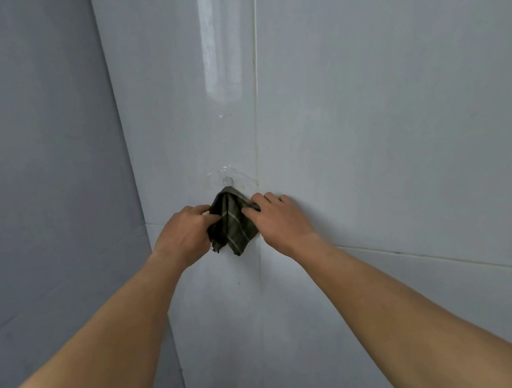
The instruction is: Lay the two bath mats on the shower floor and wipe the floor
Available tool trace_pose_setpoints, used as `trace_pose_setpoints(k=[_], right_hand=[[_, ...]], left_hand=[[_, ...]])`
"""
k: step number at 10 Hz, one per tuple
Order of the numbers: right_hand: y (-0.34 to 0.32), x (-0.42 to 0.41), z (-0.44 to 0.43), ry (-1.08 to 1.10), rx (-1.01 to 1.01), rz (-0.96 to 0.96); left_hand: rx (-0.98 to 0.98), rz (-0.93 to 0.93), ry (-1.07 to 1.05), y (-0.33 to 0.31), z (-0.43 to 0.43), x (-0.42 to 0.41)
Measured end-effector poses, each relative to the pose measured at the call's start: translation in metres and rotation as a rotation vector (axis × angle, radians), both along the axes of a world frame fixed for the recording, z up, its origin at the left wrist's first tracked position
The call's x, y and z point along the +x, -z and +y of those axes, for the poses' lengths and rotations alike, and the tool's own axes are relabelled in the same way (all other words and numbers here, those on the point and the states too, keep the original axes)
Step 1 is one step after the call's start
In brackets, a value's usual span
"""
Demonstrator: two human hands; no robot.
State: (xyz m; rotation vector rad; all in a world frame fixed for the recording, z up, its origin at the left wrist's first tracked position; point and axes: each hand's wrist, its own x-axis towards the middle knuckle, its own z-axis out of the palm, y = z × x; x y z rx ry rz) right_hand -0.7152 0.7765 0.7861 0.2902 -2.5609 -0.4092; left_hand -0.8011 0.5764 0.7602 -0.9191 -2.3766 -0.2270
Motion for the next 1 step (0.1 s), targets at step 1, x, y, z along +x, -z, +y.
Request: trace_pose_setpoints(k=[1], right_hand=[[-0.0086,0.0068,0.0112,0.005,-0.001,-0.014]], left_hand=[[0.101,-0.001,-0.108,-0.005,0.0039,0.0162]])
